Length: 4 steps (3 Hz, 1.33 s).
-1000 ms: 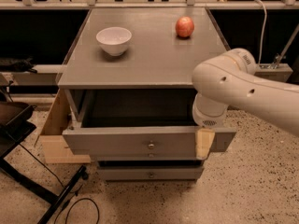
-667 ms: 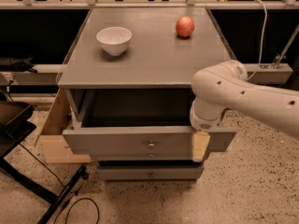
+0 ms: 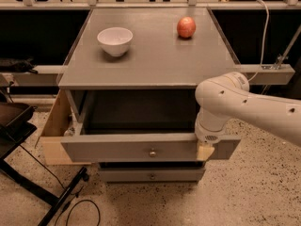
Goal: Open top drawer
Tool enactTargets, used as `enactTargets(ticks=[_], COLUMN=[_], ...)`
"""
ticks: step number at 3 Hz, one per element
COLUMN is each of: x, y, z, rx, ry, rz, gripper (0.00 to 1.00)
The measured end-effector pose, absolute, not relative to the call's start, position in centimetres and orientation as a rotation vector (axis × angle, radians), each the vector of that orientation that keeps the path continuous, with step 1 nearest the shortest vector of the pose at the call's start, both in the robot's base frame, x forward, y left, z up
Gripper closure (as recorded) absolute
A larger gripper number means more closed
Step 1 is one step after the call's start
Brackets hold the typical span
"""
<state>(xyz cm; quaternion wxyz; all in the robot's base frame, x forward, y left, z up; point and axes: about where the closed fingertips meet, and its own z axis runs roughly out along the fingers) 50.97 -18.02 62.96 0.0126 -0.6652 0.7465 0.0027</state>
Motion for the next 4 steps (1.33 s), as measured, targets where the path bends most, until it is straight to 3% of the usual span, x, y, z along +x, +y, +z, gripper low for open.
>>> enactTargets(ticks=[2,4], x=[48.6,47.3], y=[-19.4,-19.7], z=[64.1,64.3], rx=[-2.083,-2.077], ry=[2.378,2.400], rz=[-0.003,0.013], gripper=[0.96,1.00])
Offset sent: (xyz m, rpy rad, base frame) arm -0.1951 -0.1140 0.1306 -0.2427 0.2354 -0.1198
